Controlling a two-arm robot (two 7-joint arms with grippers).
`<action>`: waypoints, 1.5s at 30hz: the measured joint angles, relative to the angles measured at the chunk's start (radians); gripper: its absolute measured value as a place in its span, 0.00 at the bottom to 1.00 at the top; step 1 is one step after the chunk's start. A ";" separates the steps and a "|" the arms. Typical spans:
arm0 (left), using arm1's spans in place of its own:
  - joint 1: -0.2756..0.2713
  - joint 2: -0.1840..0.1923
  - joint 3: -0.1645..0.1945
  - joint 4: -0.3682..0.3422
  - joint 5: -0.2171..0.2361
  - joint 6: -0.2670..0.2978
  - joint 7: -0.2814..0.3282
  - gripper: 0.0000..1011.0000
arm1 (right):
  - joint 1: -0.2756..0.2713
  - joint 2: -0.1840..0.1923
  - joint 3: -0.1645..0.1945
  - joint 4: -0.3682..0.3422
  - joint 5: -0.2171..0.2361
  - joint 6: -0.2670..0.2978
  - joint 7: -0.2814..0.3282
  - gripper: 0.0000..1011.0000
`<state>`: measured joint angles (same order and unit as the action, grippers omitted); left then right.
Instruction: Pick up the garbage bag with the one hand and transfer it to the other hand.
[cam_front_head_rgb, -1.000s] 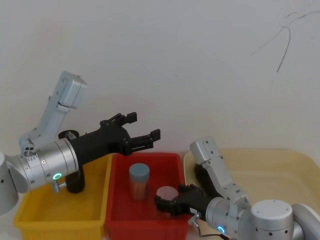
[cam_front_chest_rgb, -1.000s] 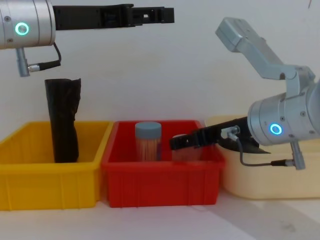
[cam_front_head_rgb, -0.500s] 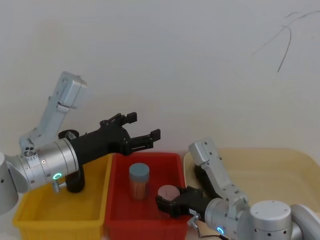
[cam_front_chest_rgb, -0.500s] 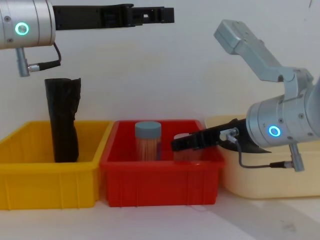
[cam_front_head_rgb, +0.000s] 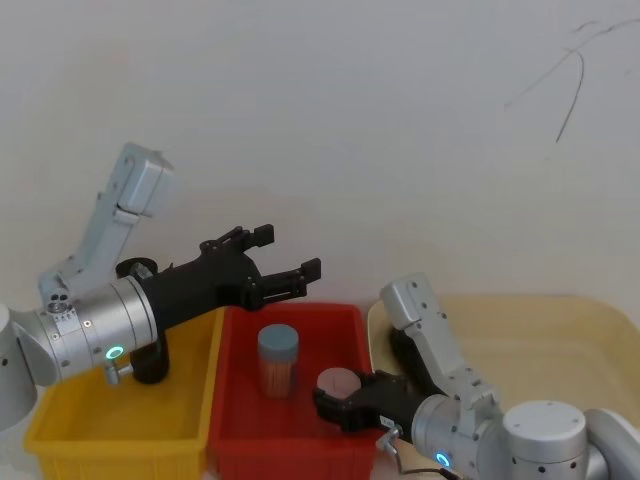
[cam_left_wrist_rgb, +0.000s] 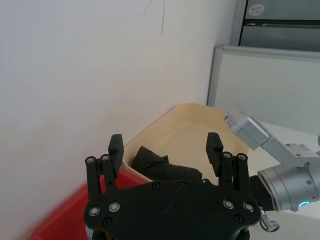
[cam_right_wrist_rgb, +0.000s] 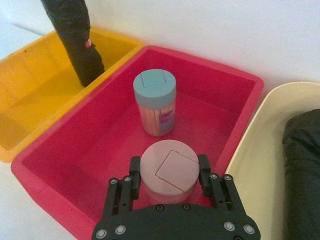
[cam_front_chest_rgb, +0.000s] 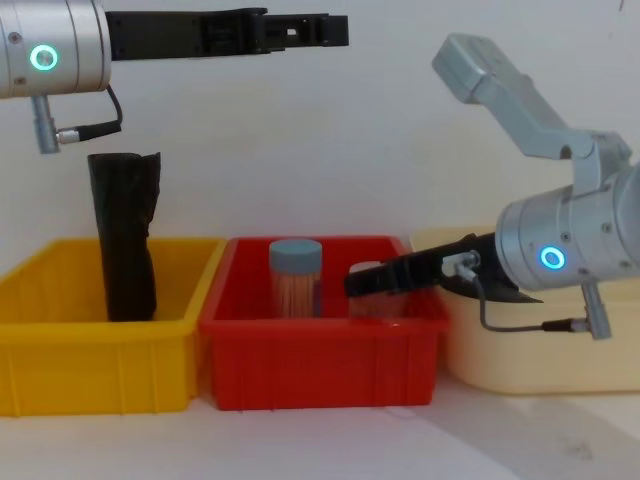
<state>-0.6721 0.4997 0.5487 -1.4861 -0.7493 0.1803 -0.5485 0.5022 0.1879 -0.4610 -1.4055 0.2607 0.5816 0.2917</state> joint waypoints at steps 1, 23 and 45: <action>0.000 0.000 0.000 0.000 0.000 0.000 0.000 0.99 | 0.000 0.000 0.000 0.000 0.000 0.000 0.000 0.66; 0.000 0.000 0.000 0.000 0.000 0.000 0.000 0.99 | -0.046 -0.002 0.135 -0.171 0.068 -0.020 -0.054 0.66; 0.000 0.000 0.000 0.000 0.000 0.000 0.000 0.99 | -0.138 0.046 0.245 -0.134 0.016 -0.127 -0.169 0.66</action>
<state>-0.6721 0.4997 0.5487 -1.4861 -0.7493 0.1803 -0.5485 0.3642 0.2339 -0.2160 -1.5392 0.2762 0.4546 0.1230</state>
